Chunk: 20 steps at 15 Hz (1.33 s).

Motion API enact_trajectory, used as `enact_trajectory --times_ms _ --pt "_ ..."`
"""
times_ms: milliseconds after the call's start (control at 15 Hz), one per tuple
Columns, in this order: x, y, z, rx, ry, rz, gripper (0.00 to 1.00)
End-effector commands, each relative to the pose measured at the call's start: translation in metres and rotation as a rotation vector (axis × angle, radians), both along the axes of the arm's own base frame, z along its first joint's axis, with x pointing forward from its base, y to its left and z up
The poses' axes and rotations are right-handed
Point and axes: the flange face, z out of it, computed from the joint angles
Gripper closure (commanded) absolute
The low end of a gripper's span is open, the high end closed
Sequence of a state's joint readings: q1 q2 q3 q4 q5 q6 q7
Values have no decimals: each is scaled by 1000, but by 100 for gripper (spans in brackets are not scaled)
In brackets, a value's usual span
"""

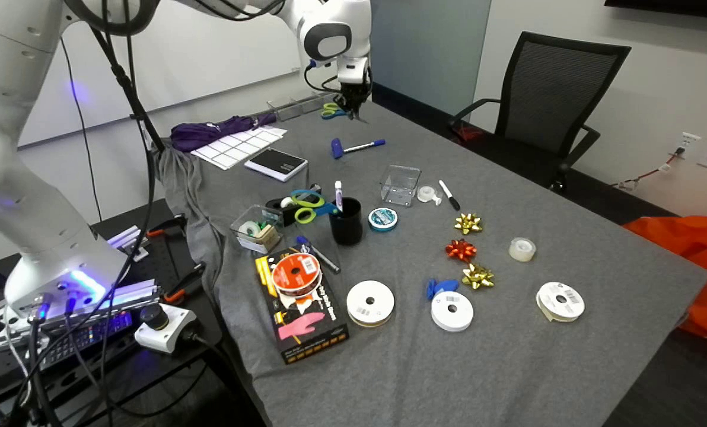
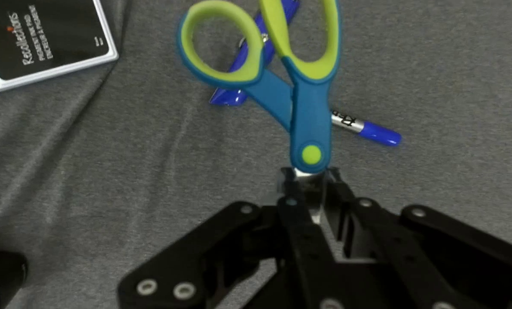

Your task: Move the scissors on the left to the right.

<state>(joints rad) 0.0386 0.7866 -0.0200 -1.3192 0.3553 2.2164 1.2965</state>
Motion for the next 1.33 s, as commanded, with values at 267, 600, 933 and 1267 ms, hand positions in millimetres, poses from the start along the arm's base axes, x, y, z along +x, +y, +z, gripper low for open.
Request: enact_trajectory --times_ms 267,600,933,1267 --pt "-10 -11 -27 -55 27 118 81" --pt "-12 -13 -31 -59 30 136 81" --pt "-16 -47 -49 -45 48 151 95" --pt "-25 -98 -69 -48 60 164 95"
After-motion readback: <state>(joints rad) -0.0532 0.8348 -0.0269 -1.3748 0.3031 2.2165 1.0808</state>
